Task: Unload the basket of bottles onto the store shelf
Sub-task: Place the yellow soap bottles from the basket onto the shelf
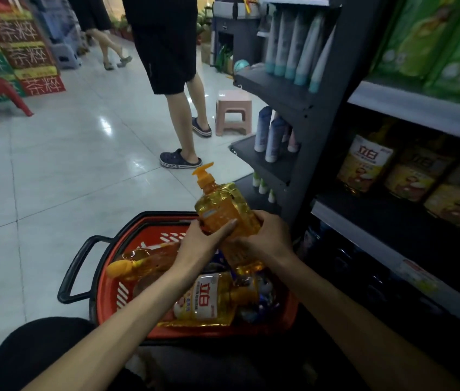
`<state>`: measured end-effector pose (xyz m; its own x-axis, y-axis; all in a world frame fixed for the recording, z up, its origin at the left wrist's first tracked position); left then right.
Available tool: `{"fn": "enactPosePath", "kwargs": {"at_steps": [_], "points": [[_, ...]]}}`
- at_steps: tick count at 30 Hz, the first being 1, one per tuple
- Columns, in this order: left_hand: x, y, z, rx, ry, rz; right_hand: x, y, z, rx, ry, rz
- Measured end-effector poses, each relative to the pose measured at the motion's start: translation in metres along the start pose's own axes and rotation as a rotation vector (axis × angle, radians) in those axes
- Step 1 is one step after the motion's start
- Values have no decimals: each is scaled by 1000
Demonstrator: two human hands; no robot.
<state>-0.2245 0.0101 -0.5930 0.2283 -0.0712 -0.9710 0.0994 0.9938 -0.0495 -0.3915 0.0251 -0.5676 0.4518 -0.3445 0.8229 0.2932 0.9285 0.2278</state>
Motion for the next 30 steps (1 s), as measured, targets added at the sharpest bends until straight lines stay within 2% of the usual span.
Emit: {"fn": "enactPosePath", "kwargs": {"at_steps": [4, 8, 12, 16, 19, 23, 30], "points": [[-19, -3, -13, 31, 163, -55, 0, 13, 9, -102, -81, -1], [-36, -13, -34, 74, 162, -127, -3, 26, 24, -224, -21, 31], [-43, -15, -58, 93, 170, -171, -6, 33, 39, -248, -1, 110], [-40, -21, -75, 70, 203, -186, -17, 39, 48, -176, 46, 144], [-46, -22, -77, 94, 209, -164, -28, 43, 53, -41, 27, 159], [-49, -30, -73, 247, 248, -144, -37, 34, 75, 97, -91, 203], [-62, -25, -89, 538, 445, -65, -55, 10, 92, 360, -255, -64]]}}
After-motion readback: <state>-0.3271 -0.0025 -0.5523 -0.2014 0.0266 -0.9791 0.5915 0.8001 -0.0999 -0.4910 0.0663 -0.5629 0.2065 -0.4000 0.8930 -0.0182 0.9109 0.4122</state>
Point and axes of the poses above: each hand's wrist, its own y-axis away from the middle knuckle, its own z-axis out of the back of the hand, x = y × z, the point moved 5 cm from there along -y, towards the middle knuckle, and after that the axes turned 14 degrees about -z, right-handed, at the moved point
